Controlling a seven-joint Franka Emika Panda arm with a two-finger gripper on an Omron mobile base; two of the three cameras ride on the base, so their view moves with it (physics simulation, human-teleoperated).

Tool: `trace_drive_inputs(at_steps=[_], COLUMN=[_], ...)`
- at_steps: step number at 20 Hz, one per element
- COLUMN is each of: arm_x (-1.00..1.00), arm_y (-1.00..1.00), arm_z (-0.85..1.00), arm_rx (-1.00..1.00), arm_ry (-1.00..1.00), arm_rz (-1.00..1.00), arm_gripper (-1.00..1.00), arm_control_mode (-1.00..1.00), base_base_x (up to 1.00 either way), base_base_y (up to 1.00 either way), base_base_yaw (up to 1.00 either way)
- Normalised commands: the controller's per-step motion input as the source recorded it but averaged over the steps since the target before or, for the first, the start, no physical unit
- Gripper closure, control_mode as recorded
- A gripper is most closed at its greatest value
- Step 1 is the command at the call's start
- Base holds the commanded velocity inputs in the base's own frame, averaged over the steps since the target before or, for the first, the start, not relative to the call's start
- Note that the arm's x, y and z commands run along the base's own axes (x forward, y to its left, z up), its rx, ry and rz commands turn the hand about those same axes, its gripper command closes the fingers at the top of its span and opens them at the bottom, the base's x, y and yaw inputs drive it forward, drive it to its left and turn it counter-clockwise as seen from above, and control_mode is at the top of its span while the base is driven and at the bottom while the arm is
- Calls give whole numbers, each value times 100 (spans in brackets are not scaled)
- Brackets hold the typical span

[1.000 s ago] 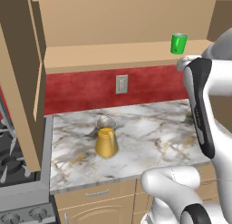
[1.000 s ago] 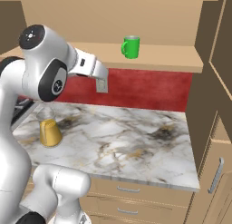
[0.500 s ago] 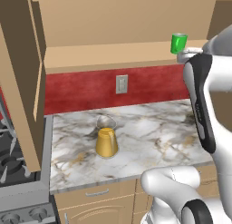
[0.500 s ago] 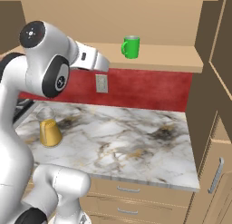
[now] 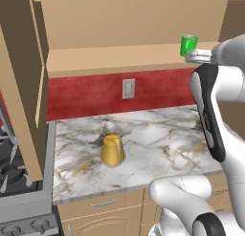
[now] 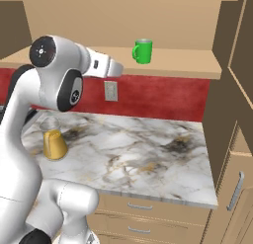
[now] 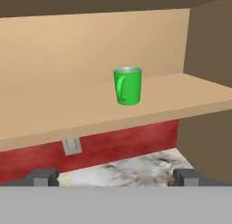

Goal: There is a tray on the dining counter. Grab the cup, mug, and pitcher and place them on the tray. The pitcher may be placed next to the tray if it cannot fit the tray.

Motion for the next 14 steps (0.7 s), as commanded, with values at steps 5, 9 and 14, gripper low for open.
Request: trace_drive_inputs(at_steps=[5, 9, 14], arm_x=[21, 19, 18], arm_y=[-3, -5, -14], arm_z=[31, 30, 16], arm_rx=[0, 0, 0], arm_ry=[0, 0, 0], arm_rz=[0, 0, 0], arm_gripper=[-100, -100, -100], arm_control_mode=[-100, -100, -100], base_base_x=[0, 0, 0], base_base_y=[0, 0, 0], base_base_yaw=[0, 0, 0])
